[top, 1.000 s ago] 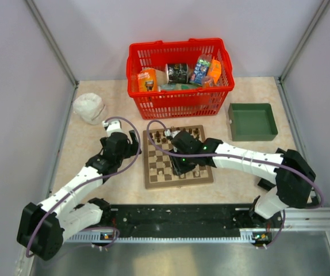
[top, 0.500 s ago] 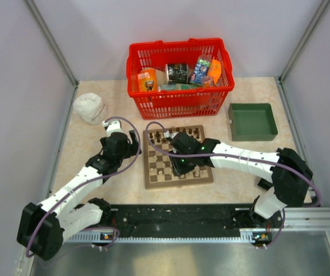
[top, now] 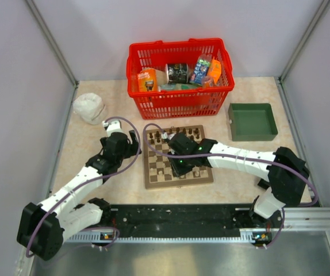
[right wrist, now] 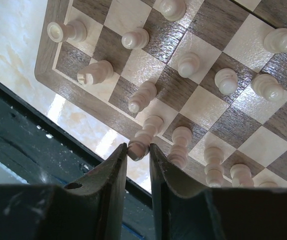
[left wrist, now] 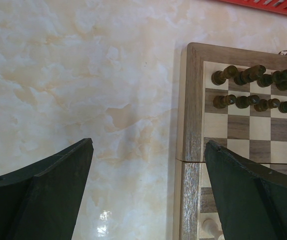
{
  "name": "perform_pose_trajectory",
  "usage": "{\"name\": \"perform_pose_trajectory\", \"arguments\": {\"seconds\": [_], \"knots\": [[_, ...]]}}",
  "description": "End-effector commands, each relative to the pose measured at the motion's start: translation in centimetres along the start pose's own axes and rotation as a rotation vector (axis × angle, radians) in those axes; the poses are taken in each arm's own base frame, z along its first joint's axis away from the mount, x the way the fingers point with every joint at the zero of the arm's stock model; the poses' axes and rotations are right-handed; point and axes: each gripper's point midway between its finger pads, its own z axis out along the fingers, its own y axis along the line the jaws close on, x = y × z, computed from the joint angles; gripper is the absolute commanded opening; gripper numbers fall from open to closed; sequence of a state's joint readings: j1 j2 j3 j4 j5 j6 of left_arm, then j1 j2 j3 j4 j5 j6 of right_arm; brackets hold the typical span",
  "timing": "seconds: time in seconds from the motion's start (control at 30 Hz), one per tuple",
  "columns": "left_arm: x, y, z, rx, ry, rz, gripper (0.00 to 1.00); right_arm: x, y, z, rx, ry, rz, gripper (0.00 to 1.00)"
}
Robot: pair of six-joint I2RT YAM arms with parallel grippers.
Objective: Set up the chess pieces on the board
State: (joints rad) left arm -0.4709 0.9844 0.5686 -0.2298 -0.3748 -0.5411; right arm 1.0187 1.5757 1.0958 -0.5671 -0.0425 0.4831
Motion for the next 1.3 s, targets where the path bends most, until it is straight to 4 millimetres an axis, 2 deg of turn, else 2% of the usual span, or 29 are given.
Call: {"name": "perform_pose_trajectory", "arguments": {"seconds": [0.0, 0.43, 0.9, 1.27], "knots": [[-1.3, -0.3, -0.2, 0.012, -0.051, -0.024, 0.99, -2.1, 1.6, -0.7, -0.031, -0.062, -0.028, 0.24], [-1.1, -0.3, -0.1, 0.014, -0.048, -0.025, 0.99, -3.1, 1.7, -1.0, -0.031, -0.096, -0.022, 0.24], [-1.2, -0.3, -0.2, 0.017, -0.05, -0.029, 0.99, -2.5, 1.6, -0.8, -0.031, -0.087, -0.02, 0.25], [-1.2, -0.3, -0.4, 0.019, -0.053, -0.026, 0.99, -2.4, 0.7, -0.4, 0.012, -0.09, -0.016, 0.26]]}}
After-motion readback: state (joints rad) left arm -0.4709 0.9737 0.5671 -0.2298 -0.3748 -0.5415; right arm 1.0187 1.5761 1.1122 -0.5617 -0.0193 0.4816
